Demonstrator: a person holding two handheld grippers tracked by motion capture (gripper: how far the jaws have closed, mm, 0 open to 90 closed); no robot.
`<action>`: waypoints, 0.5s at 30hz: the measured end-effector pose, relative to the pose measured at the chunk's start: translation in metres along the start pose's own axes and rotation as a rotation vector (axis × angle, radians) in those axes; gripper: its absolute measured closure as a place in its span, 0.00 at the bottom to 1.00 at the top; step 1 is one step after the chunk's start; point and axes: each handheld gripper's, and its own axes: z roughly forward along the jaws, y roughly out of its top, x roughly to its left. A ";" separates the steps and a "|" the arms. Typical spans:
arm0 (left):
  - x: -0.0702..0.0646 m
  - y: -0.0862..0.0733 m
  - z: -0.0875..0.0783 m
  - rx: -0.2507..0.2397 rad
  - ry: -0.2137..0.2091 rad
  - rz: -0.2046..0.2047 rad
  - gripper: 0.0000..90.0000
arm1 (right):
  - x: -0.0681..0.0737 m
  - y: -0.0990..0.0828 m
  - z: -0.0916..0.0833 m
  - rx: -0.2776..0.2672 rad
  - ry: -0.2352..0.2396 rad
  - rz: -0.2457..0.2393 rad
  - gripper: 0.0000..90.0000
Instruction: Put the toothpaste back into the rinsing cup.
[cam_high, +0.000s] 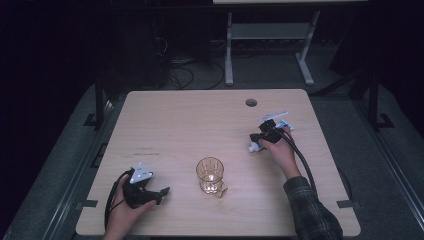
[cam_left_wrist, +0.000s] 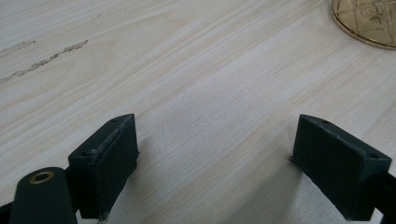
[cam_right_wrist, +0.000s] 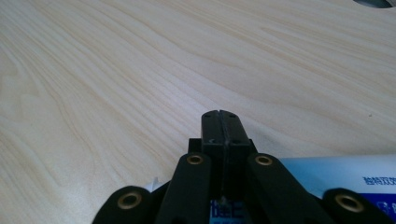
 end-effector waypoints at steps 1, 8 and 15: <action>0.000 0.000 0.000 0.000 0.000 0.000 0.14 | 0.000 -0.001 0.000 -0.005 0.004 0.002 1.00; 0.000 0.000 0.000 0.000 0.000 0.000 0.14 | 0.000 -0.004 -0.002 0.001 0.004 0.000 1.00; 0.000 0.000 0.000 0.000 0.000 0.000 0.14 | 0.000 -0.008 -0.005 0.009 0.006 -0.007 1.00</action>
